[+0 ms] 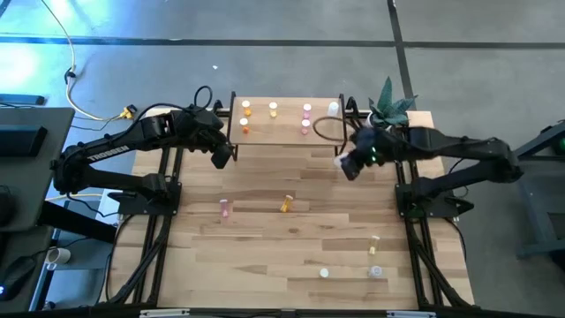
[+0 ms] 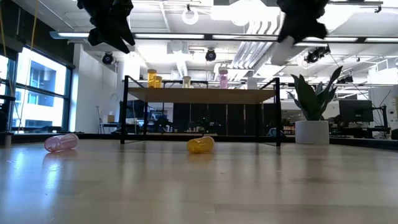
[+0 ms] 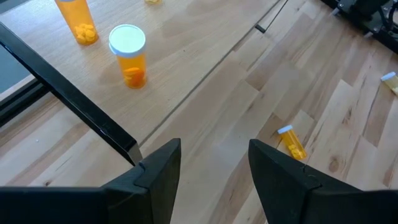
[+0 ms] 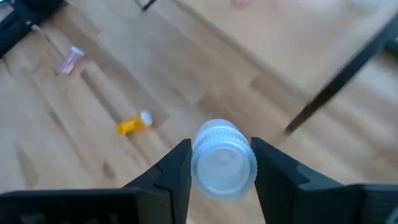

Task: Pick and place medicine bottles onto shelf by color
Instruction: Put the top white pill bottle on the shelf aligned with other white pill bottle

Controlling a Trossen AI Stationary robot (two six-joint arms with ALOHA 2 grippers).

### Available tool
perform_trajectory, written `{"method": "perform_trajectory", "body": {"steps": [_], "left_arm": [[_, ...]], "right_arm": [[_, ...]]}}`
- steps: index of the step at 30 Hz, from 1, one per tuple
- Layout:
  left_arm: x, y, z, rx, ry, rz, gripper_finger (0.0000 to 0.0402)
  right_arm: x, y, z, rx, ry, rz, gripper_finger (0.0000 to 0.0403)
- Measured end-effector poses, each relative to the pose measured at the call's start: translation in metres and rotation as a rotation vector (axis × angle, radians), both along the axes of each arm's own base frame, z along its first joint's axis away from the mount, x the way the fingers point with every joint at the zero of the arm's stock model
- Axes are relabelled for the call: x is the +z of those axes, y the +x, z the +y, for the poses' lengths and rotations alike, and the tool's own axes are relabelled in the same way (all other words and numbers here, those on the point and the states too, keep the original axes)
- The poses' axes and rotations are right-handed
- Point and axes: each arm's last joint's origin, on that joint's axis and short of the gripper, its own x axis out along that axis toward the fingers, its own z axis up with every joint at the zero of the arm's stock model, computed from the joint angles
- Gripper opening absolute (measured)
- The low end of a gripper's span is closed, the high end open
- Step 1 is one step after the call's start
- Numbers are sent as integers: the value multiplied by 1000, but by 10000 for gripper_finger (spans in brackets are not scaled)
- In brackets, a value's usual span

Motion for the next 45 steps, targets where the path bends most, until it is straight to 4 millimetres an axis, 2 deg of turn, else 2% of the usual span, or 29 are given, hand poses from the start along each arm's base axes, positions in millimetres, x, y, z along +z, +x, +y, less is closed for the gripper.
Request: {"method": "perform_trajectory", "body": {"steps": [6,12,18,23,33,45], "left_arm": [[0,0,1,19,18,10,180],[0,-1,1,31,29,15,180],[0,-1,1,31,29,15,180],[0,-1,1,31,29,15,180],[0,-1,1,5,48,29,180],[0,-1,2,-25,71,45,180]], "right_arm": [[26,21,-32,41,-95,110,128],[35,43,-63,93,-146,227,128],[25,65,-92,139,-124,296,128],[11,74,-108,136,-89,366,128],[-7,78,-128,110,-19,402,128],[-8,74,-142,35,34,362,128]]}}
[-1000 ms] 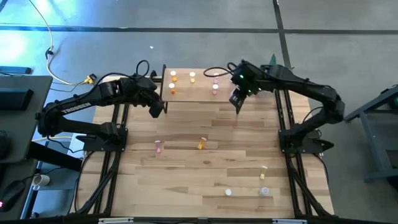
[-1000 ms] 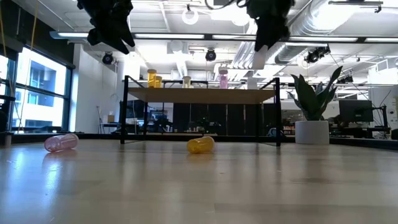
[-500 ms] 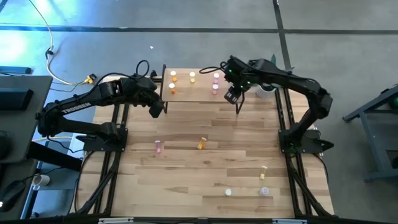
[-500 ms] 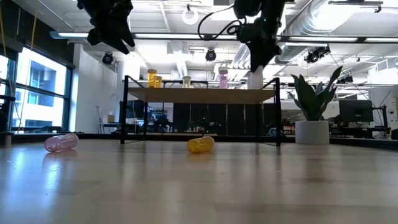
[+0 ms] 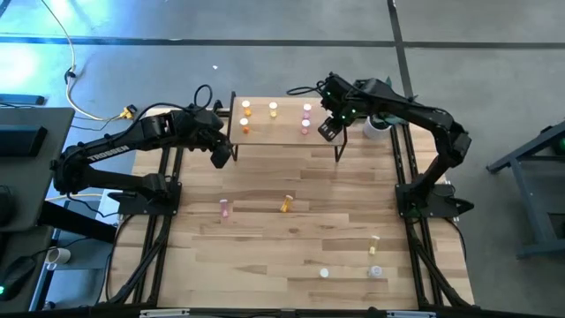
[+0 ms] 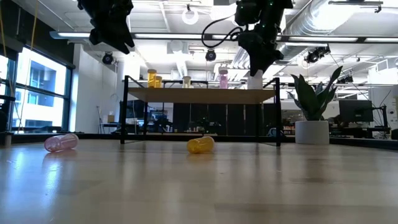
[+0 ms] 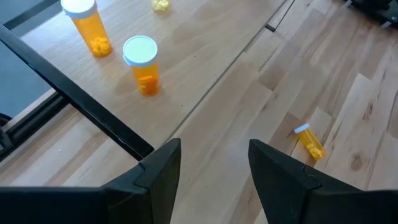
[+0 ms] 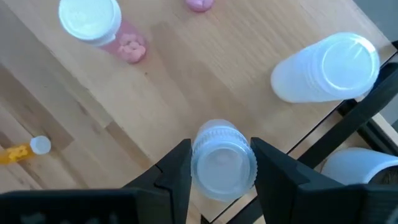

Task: Pick and place medicine bottles onto shelf by color
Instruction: Put the top white pill bottle on the shelf aligned with other white pill bottle

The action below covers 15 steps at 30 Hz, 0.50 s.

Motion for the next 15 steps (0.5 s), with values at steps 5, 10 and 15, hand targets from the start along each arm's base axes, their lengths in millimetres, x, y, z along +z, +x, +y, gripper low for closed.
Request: {"method": "perform_trajectory", "body": {"steps": [5,10,15], "left_arm": [[0,0,0,-1,1,0,180],[0,0,0,-24,18,13,180],[0,0,0,-25,19,14,180]], "right_arm": [[1,1,-1,-13,-14,-15,128],[1,3,-1,-14,12,-44,128],[1,3,-1,-13,13,-44,134]]}}
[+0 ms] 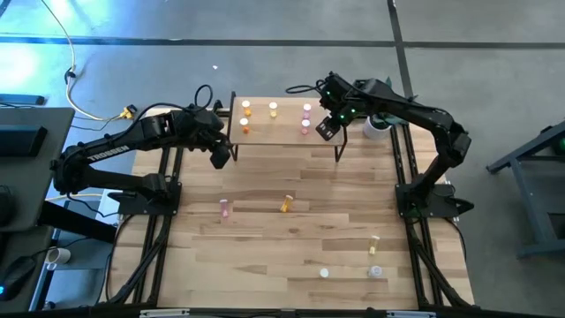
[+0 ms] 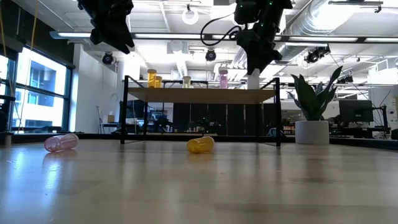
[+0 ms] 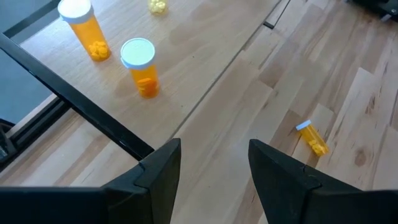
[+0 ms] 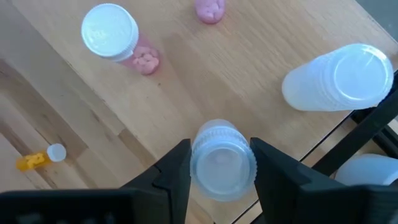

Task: Pick and place medicine bottles onto shelf by color
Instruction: Put the top white pill bottle on the shelf aligned with other white pill bottle, then put the left yellow pill bottle on the shelf aligned with other yellow pill bottle

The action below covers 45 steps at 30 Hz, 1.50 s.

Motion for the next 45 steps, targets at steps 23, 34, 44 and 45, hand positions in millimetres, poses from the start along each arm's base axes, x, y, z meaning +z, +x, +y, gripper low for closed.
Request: {"method": "perform_trajectory", "body": {"steps": [23,34,44,45], "left_arm": [[0,0,0,5,-4,-3,180],[0,0,-1,22,-25,-17,180],[-4,1,-12,157,-189,-54,177],[-5,1,-14,173,-207,-54,177]], "right_arm": [[0,0,0,-36,-21,12,173],[23,-14,8,-36,-64,-67,174],[53,-33,24,-13,-135,-176,174],[56,-35,26,-4,-148,-189,174]]}}
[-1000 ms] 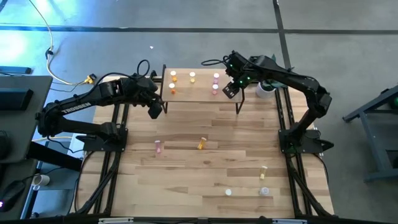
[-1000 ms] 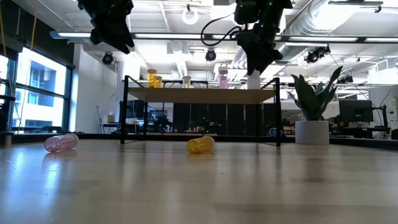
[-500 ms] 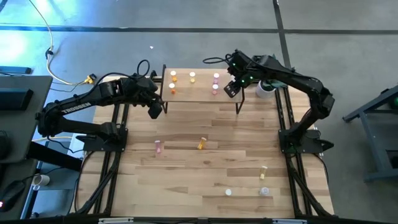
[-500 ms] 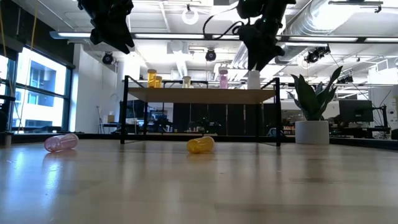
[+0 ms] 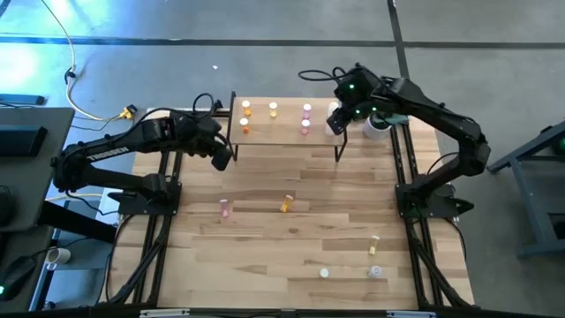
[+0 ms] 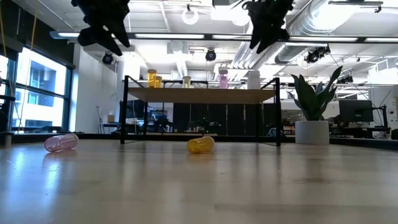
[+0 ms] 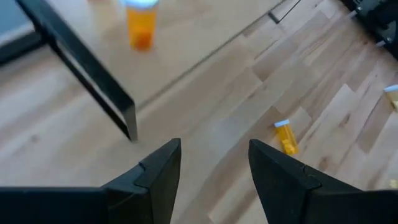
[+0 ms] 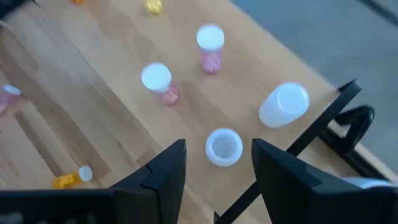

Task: Pick and place medicine bottles onto shelf by color
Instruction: Put the left yellow pill bottle on the shelf aligned with other yellow pill bottle

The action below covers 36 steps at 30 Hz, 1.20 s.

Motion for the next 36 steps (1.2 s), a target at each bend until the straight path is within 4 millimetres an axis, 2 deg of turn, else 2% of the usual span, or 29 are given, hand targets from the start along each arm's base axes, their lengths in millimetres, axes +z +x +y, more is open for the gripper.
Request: {"method": "perform_trajectory", "body": {"steps": [7,16,29,36], "left_arm": [[-5,1,-18,126,-143,1,177],[-9,0,-46,271,-212,29,177],[-22,21,-85,275,-309,54,177],[-33,33,-110,219,-350,101,177]], "right_arm": [[16,-11,6,30,-70,-68,174],[21,-16,9,85,-114,-54,174],[19,-18,11,144,-131,-9,173],[13,-19,26,264,36,8,173]]}}
